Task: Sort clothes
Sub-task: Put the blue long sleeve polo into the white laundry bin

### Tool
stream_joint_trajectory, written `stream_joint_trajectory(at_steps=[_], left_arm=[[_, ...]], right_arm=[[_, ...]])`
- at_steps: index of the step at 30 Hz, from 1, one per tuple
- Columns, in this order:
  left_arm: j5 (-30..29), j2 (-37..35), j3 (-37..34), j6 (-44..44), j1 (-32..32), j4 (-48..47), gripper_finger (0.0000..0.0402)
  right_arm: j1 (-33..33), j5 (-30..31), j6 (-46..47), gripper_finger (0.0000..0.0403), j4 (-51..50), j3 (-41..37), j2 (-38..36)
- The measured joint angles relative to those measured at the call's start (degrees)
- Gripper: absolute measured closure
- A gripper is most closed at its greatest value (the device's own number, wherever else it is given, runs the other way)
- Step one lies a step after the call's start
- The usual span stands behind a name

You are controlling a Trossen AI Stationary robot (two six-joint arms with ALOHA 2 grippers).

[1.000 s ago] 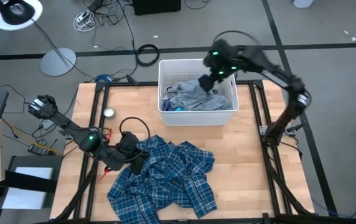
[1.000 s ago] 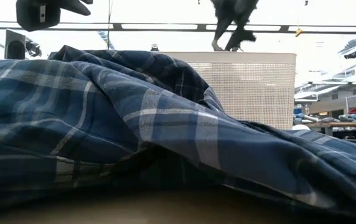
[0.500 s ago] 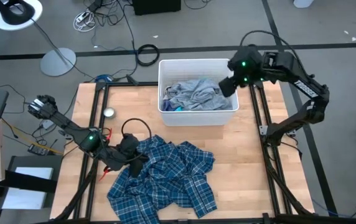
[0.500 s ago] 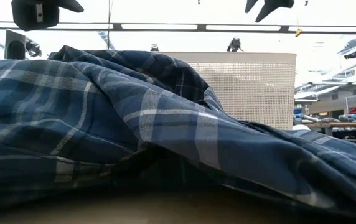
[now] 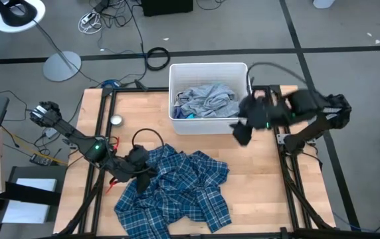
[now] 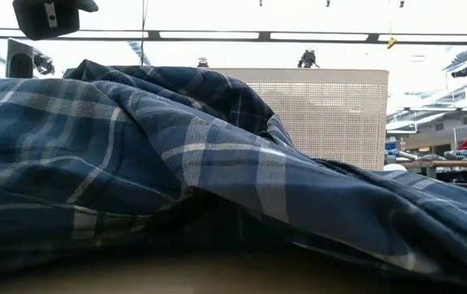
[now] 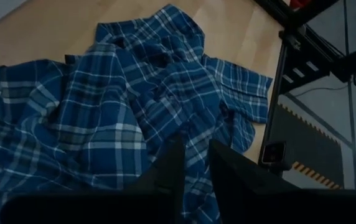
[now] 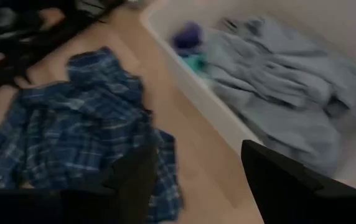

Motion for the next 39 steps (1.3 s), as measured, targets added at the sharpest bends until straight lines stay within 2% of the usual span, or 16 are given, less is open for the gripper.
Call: stream_joint_trajectory(at_steps=[4,6,14,19,23,27,37,39], left_arm=[[-0.01,-0.03,0.00,0.42,-1.19,0.02,0.0326],[0.00,-0.07,0.00,0.86,-1.97,0.03,0.0326],[0.04,0.02,0.00,8.07,-3.12,0.58,0.0326],[0.02,0.04,-0.02,12.08,-3.12,3.58,0.0326],[0.02,0.04,-0.02,14.99,-2.97,4.01,0.0320],[-0.03,0.04,-0.02,15.27,-2.67,4.64,0.0290],[-2.49,1.49,-0.02,24.26,-2.73,13.01,0.0160],[-1.65,2.61,-0.02,21.44,-2.75,13.08,0.0148]], right_arm=[[9.67,7.76,2.20,0.0165,3.63,0.02,3.54],[12.91,9.70,2.44,0.0165,5.51,0.02,6.27],[18.81,9.91,10.25,0.0170,6.76,0.00,15.67],[22.90,9.86,16.19,0.0172,6.49,0.00,17.00],[25.88,12.21,22.37,0.0172,4.75,0.00,16.60],[28.15,13.51,27.41,0.0172,2.91,0.00,16.08],[29.35,13.39,31.46,0.0172,1.28,0.00,16.08],[29.65,13.21,31.46,0.0172,0.97,0.00,16.08]])
